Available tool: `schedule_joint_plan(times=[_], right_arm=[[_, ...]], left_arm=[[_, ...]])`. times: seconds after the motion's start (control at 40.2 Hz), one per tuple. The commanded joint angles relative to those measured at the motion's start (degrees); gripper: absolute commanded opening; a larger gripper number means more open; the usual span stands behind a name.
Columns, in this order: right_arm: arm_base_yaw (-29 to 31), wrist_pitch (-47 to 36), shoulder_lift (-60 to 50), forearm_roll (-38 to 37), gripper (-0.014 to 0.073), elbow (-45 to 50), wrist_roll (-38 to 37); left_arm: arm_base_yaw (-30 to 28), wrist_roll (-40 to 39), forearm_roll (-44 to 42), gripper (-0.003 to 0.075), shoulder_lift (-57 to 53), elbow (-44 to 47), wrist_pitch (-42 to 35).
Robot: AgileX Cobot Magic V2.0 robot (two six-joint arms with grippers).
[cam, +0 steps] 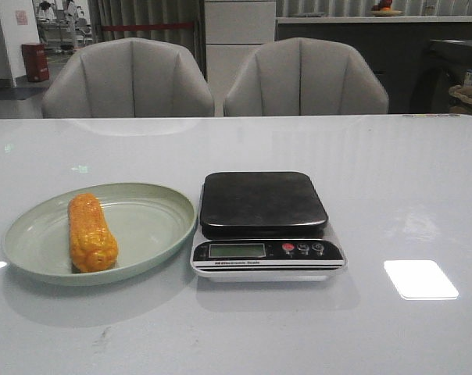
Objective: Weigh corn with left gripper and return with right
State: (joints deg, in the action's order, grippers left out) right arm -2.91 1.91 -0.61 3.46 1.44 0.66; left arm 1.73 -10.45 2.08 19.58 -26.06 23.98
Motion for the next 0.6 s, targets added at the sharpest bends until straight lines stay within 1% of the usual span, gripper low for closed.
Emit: schedule_joint_plan(times=[0.0,0.05,0.124,0.199,0.249,0.373,0.497,0.572], right_arm=[[0.29,-4.81,-1.16,-0.74,0.0164,0.26,0.56],[0.29,-4.81,-1.16,-0.74,0.0164,0.26,0.56],[0.29,-4.81,-1.16,-0.74,0.0164,0.26,0.56],[0.29,-4.81,-1.16,-0.74,0.0164,0.26,0.56],[0.29,-4.81,-1.16,-0.74,0.0164,0.26,0.56],[0.29,-4.81,-1.16,-0.74,0.0164,0.26,0.56],[0.29,-4.81,-1.16,-0.74,0.0164,0.26,0.56],[0.29,-4.81,-1.16,-0.74,0.0164,0.26,0.56]], left_arm=[[-0.18,-0.24,0.29,0.0278,1.21,-2.36,-3.57],[-0.18,-0.24,0.19,0.0355,1.76,-3.18,-2.75],[-0.18,-0.24,0.19,0.0499,3.58,-4.66,-0.66],[-0.18,-0.24,0.19,0.0571,5.94,-6.48,2.14],[-0.18,-0.24,0.19,0.0585,8.23,-7.74,3.87],[0.34,-0.14,0.95,0.0585,13.1,-10.18,5.67],[2.55,-0.14,3.42,0.0585,18.38,-12.09,5.91],[4.82,-0.14,4.51,0.0585,22.62,-13.31,5.81]])
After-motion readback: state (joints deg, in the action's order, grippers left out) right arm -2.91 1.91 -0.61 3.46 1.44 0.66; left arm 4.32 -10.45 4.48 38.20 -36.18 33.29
